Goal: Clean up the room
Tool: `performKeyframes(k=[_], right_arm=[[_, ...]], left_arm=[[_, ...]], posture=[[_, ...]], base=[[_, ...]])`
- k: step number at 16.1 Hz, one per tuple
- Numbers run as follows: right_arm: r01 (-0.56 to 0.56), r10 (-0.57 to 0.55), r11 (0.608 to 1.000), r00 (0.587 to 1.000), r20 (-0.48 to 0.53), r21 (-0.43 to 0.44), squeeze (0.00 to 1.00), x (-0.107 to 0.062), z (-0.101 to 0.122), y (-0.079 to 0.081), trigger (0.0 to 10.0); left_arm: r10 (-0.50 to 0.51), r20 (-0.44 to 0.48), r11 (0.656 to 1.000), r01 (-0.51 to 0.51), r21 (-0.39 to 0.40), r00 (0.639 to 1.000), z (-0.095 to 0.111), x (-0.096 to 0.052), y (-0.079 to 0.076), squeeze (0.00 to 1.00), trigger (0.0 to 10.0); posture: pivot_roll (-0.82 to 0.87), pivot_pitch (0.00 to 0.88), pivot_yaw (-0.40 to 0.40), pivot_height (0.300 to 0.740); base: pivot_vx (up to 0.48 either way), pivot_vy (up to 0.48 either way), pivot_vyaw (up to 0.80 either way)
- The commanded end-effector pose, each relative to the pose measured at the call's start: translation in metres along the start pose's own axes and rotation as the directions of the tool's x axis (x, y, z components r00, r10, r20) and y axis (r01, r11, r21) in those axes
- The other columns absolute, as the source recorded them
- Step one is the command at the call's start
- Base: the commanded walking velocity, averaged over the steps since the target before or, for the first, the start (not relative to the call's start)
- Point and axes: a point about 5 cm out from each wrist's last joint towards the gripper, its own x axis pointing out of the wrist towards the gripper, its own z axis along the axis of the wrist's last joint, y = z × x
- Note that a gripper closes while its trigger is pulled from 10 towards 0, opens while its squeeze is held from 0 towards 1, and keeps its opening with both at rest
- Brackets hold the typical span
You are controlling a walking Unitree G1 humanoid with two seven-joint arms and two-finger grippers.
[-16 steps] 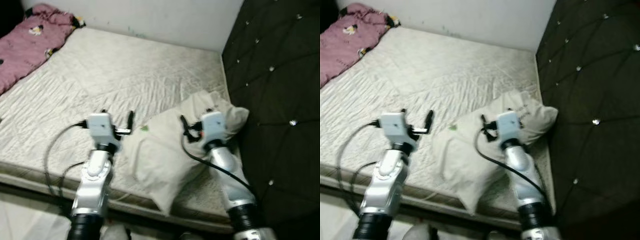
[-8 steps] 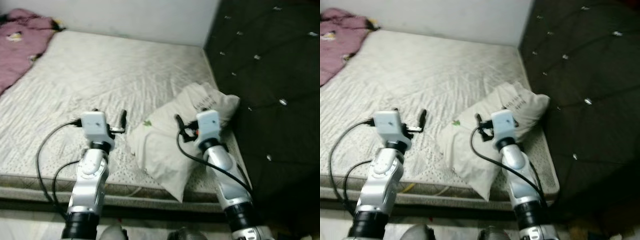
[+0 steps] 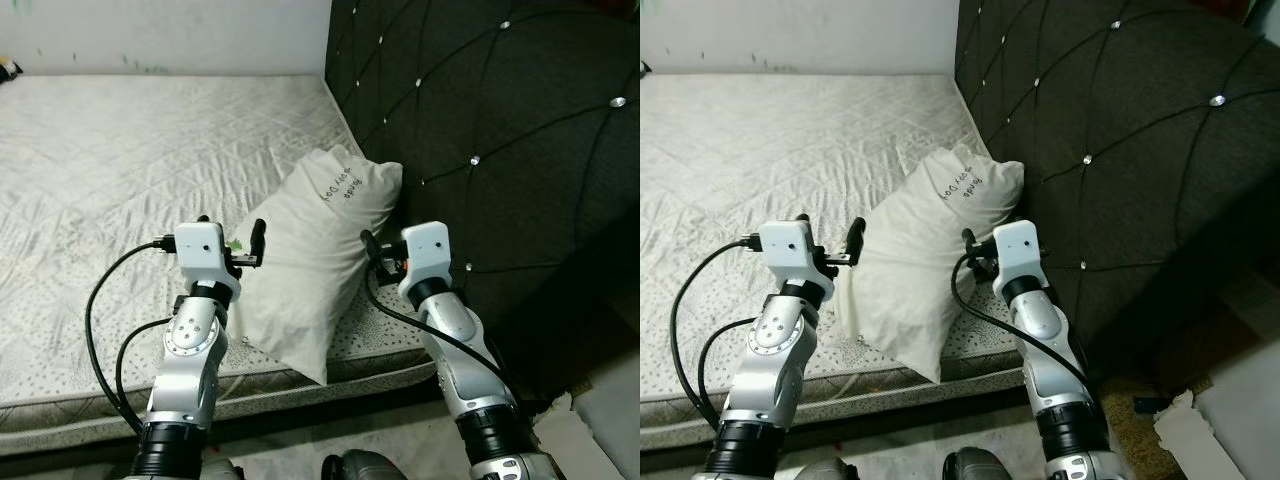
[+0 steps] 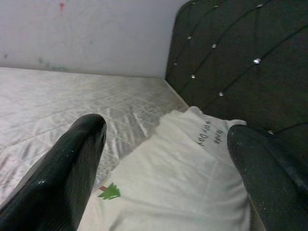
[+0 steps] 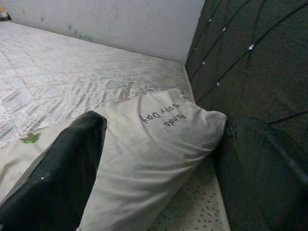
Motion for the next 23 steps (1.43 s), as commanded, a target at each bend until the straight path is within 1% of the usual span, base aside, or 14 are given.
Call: performKeyframes(k=[1,2,3,5,6,7,9,11,21,23], right_arm=[[0.003,-0.003,1.000,1.000,0.001,0.002,0.00,0.002,0.003,0.000,10.0],[0.003,-0.003,1.000,1.000,0.000,0.004,0.00,0.002,0.003,0.000,10.0],[0.008,-0.008,1.000,1.000,-0.003,0.009,0.00,0.003,0.003,-0.001,10.0],[0.008,-0.008,1.000,1.000,0.004,0.005,0.00,0.003,0.005,-0.001,10.0],[0.011,-0.011,1.000,1.000,0.007,0.006,0.00,0.004,0.005,-0.001,10.0],[0.008,-0.009,1.000,1.000,0.015,0.005,0.00,0.004,0.007,0.000,10.0],[-0.004,0.004,1.000,1.000,0.021,0.011,0.00,0.004,0.007,0.003,10.0],[-0.023,0.022,0.999,1.000,0.013,0.028,0.00,0.003,0.005,0.006,10.0],[-0.049,0.049,0.998,0.999,0.004,0.033,0.00,0.003,0.006,0.006,10.0],[-0.054,0.053,0.998,0.999,0.005,0.031,0.00,0.004,0.006,0.007,10.0]], left_arm=[[-0.011,-0.004,1.000,0.012,0.006,1.000,0.000,0.001,-0.001,0.00,10.0],[-0.014,-0.004,1.000,0.014,0.005,1.000,0.000,0.001,-0.001,0.00,10.0],[-0.013,-0.015,1.000,0.013,-0.023,1.000,0.001,0.001,-0.002,0.00,10.0],[0.020,0.000,0.999,-0.020,0.037,1.000,0.004,0.002,0.000,0.00,10.0],[0.026,0.014,0.998,-0.026,0.050,1.000,0.005,0.002,0.001,0.00,10.0],[0.007,0.036,0.998,-0.010,0.063,0.999,0.008,0.002,0.003,0.00,10.0],[0.026,0.026,0.997,-0.028,0.073,0.999,0.007,0.001,0.009,0.00,10.0],[0.036,0.022,0.996,-0.037,0.079,0.999,0.006,-0.001,0.010,0.00,10.0],[0.073,0.012,0.996,-0.074,0.053,0.997,0.004,-0.001,0.012,0.00,10.0],[0.079,0.013,0.996,-0.079,0.050,0.997,0.004,-0.001,0.013,0.00,10.0]], posture=[[0.03,0.000,-0.058,0.740],[0.02,0.000,-0.057,0.740],[0.02,0.000,-0.054,0.740],[0.03,0.000,-0.049,0.740],[0.03,0.000,-0.049,0.740],[0.03,0.000,-0.038,0.740],[0.03,0.000,-0.035,0.740],[0.04,0.000,-0.037,0.740],[0.03,0.003,-0.053,0.740],[0.03,0.003,-0.053,0.723]], base=[[0.000,0.000,0.00],[0.000,0.000,-0.76],[0.000,0.000,0.00],[0.000,0.000,0.00],[0.000,0.000,-0.48],[0.000,0.000,0.00],[0.000,0.000,0.00],[0.000,0.000,0.00],[0.000,0.000,0.00],[0.000,0.000,0.00]])
